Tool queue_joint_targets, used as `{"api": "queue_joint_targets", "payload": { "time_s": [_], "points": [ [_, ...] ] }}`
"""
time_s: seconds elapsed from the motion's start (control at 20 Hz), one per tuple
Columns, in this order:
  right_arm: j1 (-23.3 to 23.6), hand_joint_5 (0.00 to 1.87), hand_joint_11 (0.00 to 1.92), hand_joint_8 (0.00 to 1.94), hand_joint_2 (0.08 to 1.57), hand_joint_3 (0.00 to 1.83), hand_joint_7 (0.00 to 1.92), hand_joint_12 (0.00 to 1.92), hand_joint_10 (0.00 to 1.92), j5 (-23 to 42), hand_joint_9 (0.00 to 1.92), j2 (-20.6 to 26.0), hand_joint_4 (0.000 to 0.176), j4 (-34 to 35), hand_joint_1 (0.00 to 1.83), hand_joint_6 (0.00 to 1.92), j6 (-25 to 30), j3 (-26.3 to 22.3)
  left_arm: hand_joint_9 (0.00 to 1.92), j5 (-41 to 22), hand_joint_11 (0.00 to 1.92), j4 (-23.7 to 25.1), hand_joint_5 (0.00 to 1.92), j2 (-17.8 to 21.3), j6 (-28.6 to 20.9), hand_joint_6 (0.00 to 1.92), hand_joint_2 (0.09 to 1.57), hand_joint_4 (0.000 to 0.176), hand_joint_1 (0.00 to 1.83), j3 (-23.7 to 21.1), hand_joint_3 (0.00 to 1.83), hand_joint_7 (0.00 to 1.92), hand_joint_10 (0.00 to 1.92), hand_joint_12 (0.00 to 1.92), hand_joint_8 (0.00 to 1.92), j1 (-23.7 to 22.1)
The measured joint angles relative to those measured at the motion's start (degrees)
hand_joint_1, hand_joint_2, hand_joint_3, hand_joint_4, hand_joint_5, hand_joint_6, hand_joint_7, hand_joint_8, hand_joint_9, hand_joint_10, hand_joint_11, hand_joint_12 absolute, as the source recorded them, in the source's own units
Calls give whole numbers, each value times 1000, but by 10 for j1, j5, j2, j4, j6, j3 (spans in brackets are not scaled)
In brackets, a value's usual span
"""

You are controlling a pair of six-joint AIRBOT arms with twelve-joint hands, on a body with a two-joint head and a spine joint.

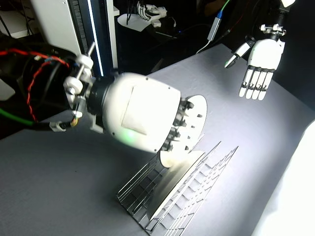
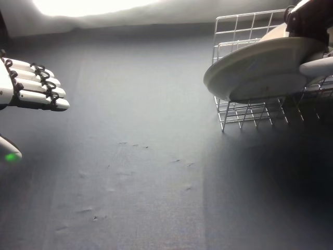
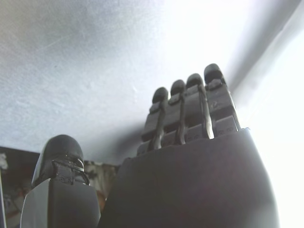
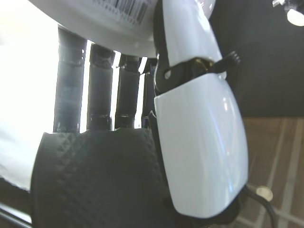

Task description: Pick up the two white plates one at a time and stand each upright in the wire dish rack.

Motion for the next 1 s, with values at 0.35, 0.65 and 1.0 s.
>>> {"api": "queue_joint_targets", "payload": {
  "time_s": [0.35,0.65,1.0],
  "points": [
    [0,942,823,877,1099,1,1007,1298,1110,-2,959,-25,0,-98,1380,1043,-15,46,0,1,0,0,11,0,0,4,1099,0,0,0,1,0,0,0,0,0],
    [0,947,789,869,1104,1,1004,1317,1143,12,928,-25,0,-141,1377,1050,-22,47,0,0,0,1,17,-1,0,4,1100,0,0,-5,1,0,0,0,0,0],
    [0,745,738,1120,1180,1,805,1695,1268,14,758,-25,0,-151,1474,1261,-26,49,0,-8,0,1,26,-3,0,5,1095,0,0,-21,0,5,0,0,2,0]
  ]
}}
